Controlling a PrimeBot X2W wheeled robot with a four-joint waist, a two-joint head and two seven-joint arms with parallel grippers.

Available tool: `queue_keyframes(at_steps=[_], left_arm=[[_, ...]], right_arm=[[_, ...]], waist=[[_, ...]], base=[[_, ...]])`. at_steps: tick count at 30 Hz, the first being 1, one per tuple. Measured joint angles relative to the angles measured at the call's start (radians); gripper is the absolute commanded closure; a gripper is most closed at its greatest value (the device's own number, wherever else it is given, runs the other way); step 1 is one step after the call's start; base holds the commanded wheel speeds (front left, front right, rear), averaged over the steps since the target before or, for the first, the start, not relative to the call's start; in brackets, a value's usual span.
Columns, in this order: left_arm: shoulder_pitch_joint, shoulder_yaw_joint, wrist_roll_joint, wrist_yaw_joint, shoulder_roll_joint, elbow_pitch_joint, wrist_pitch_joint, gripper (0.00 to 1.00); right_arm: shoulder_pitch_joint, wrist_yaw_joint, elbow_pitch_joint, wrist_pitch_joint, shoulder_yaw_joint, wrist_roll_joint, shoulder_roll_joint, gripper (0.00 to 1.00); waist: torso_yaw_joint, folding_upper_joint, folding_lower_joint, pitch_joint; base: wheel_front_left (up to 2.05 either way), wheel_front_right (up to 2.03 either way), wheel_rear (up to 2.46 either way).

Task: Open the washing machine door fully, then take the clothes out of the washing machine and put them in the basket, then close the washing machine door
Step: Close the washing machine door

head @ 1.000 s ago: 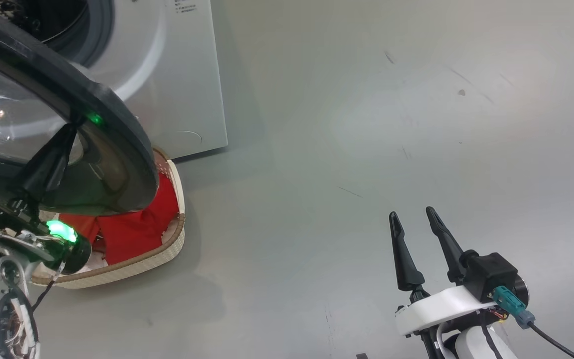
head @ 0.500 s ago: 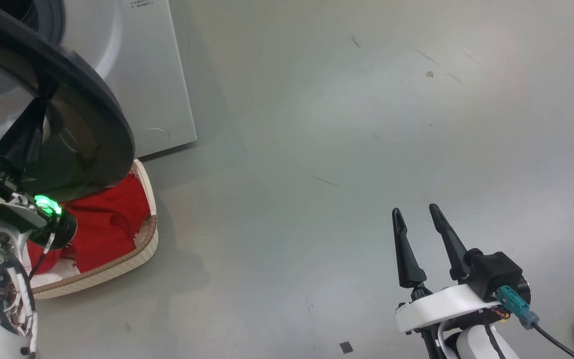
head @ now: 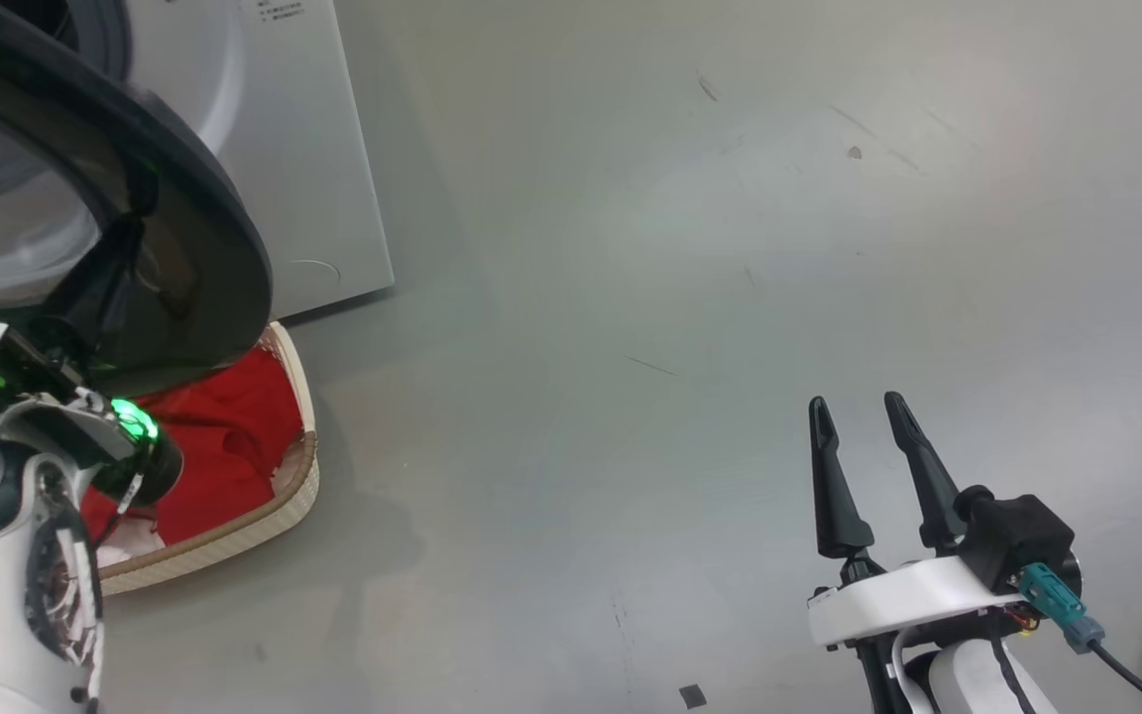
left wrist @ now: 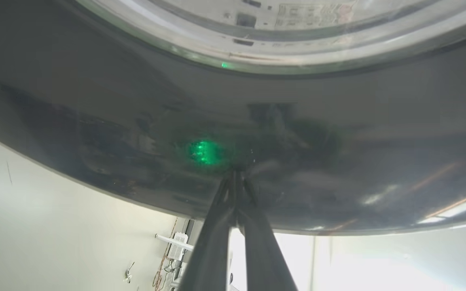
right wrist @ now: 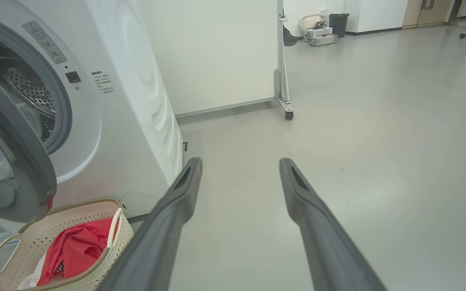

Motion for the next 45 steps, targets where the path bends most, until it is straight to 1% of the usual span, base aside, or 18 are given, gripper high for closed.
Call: queue_keyframes(at_steps=[3, 8, 12, 15, 17, 19, 21, 24, 27, 29, 30, 35, 39, 42, 43, 45], left_arm=[[0.019, -0.032, 0.04, -0.028, 0.0, 0.006, 0.024, 1.0], [0.08, -0.073, 0.045, -0.081, -0.011, 0.004, 0.068, 1.0], [0.117, -0.108, 0.075, -0.128, -0.013, -0.01, 0.086, 1.0], [0.15, -0.139, 0.137, -0.175, -0.003, -0.021, 0.089, 1.0], [0.18, -0.172, 0.207, -0.212, 0.019, -0.026, 0.087, 1.0], [0.212, -0.209, 0.283, -0.229, 0.047, -0.036, 0.083, 1.0], [0.245, -0.244, 0.35, -0.237, 0.064, -0.047, 0.076, 1.0], [0.287, -0.276, 0.429, -0.237, 0.068, -0.057, 0.044, 1.0], [0.321, -0.299, 0.49, -0.237, 0.072, -0.074, 0.007, 1.0], [0.341, -0.307, 0.512, -0.237, 0.073, -0.091, -0.023, 1.0], [0.351, -0.314, 0.549, -0.237, 0.077, -0.101, -0.043, 1.0], [0.398, -0.338, 0.704, -0.237, 0.135, -0.179, -0.156, 1.0], [0.417, -0.365, 0.834, -0.237, 0.176, -0.248, -0.269, 1.0], [0.45, -0.407, 0.938, -0.237, 0.212, -0.281, -0.343, 1.0], [0.474, -0.434, 0.997, -0.237, 0.228, -0.291, -0.391, 1.0], [0.493, -0.459, 1.056, -0.237, 0.245, -0.293, -0.439, 1.0]], right_arm=[[0.0, 0.0, -0.002, 0.0, -0.011, -0.003, 0.0, 0.0], [0.0, 0.0, 0.0, 0.0, -0.032, -0.025, 0.0, 0.0], [0.0, 0.0, 0.005, 0.0, -0.04, -0.048, 0.0, 0.0], [-0.001, 0.002, 0.018, 0.0, -0.04, -0.068, 0.0, 0.0], [-0.001, 0.009, 0.025, 0.0, -0.041, -0.073, -0.001, 0.0], [-0.001, 0.014, 0.028, 0.0, -0.042, -0.075, -0.004, 0.0], [-0.001, 0.02, 0.032, 0.0, -0.046, -0.078, -0.007, 0.0], [0.002, 0.022, 0.038, 0.0, -0.055, -0.08, -0.015, 0.0], [0.018, 0.023, 0.041, 0.0, -0.07, -0.08, -0.019, 0.0], [0.035, 0.024, 0.041, 0.0, -0.077, -0.08, -0.021, 0.0], [0.044, 0.024, 0.041, 0.0, -0.08, -0.08, -0.022, 0.0], [0.062, 0.032, 0.04, 0.0, -0.083, -0.081, -0.023, 0.0], [0.065, 0.037, 0.039, 0.0, -0.084, -0.086, -0.022, 0.0], [0.071, 0.044, 0.037, 0.0, -0.084, -0.089, -0.021, 0.0], [0.073, 0.045, 0.033, 0.0, -0.084, -0.091, -0.021, 0.0], [0.073, 0.045, 0.027, 0.0, -0.084, -0.092, -0.021, 0.0]], waist=[[0.017, 0.0, 0.0, -0.007], [0.058, 0.0, 0.0, -0.025], [0.1, 0.0, 0.0, -0.044], [0.135, 0.0, 0.0, -0.061], [0.159, 0.0, 0.0, -0.074], [0.184, 0.0, 0.0, -0.088], [0.209, 0.0, 0.0, -0.103], [0.248, 0.0, 0.0, -0.125], [0.288, 0.0, 0.0, -0.148], [0.315, 0.0, 0.0, -0.162], [0.329, 0.0, 0.0, -0.169], [0.395, 0.0, 0.0, -0.199], [0.44, 0.0, 0.0, -0.219], [0.468, 0.0, 0.0, -0.23], [0.484, 0.0, 0.0, -0.236], [0.497, 0.0, 0.0, -0.237]], base=[[0.0, 0.0, 0.0], [0.0, 0.0, 0.0], [0.0, 0.0, 0.0], [0.0, 0.0, 0.0], [0.0, 0.0, 0.0], [0.0, 0.0, 0.0], [0.0, 0.0, 0.0], [0.0, 0.0, 0.0], [0.0, 0.0, 0.0], [0.0, 0.0, 0.0], [0.0, 0.0, 0.0], [0.0, 0.0, 0.0], [0.0, 0.0, 0.0], [0.0, 0.0, 0.0], [0.0, 0.0, 0.0], [0.0, 0.0, 0.0]])
